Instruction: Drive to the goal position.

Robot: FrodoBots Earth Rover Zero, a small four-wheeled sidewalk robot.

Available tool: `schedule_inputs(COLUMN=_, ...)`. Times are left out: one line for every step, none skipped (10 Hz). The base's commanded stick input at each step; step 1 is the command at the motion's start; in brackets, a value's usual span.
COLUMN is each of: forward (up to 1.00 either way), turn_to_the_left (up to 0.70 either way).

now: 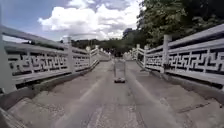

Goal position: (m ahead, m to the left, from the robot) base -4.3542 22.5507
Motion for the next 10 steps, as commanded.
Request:
schedule_inputs(forward=0.45, turn_to_the_left=0.0)
schedule_inputs(forward=0.45, turn_to_the_left=0.0)
schedule_inputs(forward=0.45, turn_to_the_left=0.0)
schedule_inputs(forward=0.45, turn_to_the_left=0.0)
schedule_inputs(forward=0.45, turn_to_the_left=0.0)
schedule_inputs(forward=0.45, turn_to_the_left=0.0)
schedule_inputs(forward=0.45, turn_to_the_left=0.0)
schedule_inputs(forward=0.45, turn_to_the_left=0.0)
schedule_inputs(forward=0.45, turn_to_the_left=0.0)
schedule_inputs(forward=0.45, turn_to_the_left=0.0)
